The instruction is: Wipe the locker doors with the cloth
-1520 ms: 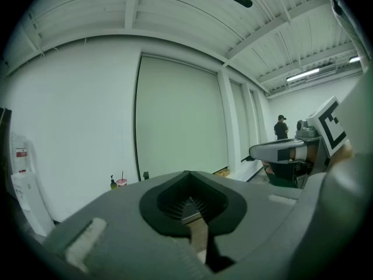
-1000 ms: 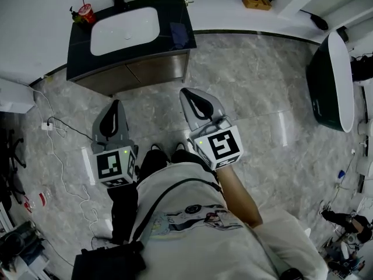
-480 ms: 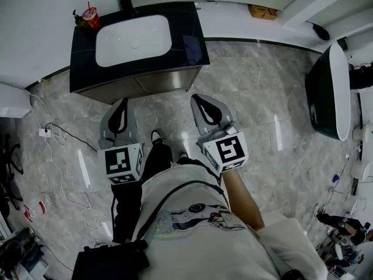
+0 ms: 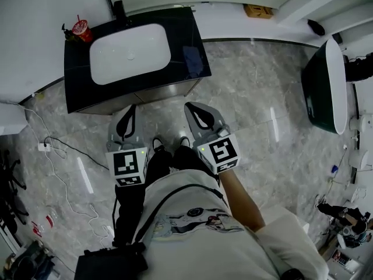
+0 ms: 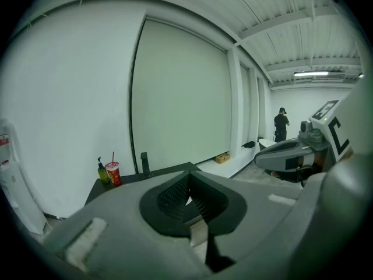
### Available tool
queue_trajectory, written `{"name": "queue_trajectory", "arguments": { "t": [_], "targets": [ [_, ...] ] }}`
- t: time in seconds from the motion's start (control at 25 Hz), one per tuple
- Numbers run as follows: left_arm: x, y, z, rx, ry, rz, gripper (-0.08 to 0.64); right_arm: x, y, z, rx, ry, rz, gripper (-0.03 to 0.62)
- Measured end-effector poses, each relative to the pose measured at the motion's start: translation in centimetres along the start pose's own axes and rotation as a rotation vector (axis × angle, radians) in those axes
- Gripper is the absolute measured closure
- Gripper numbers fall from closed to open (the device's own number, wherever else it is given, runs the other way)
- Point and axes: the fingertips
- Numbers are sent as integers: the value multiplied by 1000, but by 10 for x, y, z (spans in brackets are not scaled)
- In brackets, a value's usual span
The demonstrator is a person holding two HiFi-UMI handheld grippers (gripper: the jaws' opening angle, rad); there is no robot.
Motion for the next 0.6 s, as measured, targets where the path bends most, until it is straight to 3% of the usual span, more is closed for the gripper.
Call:
{"name": "queue_trajectory", "arguments": {
  "t": [0.2,0.44,0.6],
  "targets": [
    [40,-4,3,-43,24,-12,558,31,-35,37,46,21,-60,588],
    [84,-28,16,-40,34,-95,558,71,-90,74,41,84,-178,586],
    [94,-38,26,-50,31,-134,558,106,-135,112,41,81,-280,540]
  ]
}}
Point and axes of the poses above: the fingertips, and each gripper's own axes: x forward along the fingers, z to its right, y out of its top, and after that the axes turned 10 degrees about -x, right-handed
